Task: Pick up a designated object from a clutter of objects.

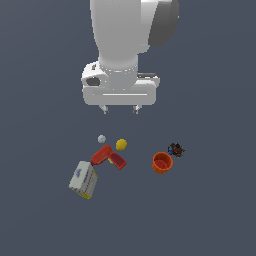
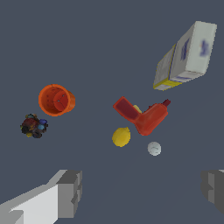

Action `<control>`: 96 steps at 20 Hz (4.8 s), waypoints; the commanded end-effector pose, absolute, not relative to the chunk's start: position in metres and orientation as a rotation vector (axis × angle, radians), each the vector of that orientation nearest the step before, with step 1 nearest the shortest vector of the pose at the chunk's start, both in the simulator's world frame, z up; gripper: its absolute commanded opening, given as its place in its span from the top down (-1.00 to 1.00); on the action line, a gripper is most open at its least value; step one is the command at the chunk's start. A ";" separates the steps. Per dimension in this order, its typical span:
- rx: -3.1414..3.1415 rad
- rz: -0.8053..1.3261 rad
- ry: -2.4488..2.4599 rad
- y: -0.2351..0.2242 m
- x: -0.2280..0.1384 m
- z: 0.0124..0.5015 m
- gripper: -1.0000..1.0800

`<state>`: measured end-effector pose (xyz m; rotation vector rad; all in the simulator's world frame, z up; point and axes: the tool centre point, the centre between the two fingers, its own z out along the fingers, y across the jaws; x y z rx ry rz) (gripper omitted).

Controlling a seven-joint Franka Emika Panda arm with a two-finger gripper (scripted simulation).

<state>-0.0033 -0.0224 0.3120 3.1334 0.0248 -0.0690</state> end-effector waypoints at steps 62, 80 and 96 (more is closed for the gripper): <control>3.132 -0.002 0.253 -0.035 -0.048 0.078 -0.92; 3.131 0.000 0.254 -0.035 -0.048 0.028 -0.92; 3.130 0.015 0.252 -0.031 -0.044 0.040 1.00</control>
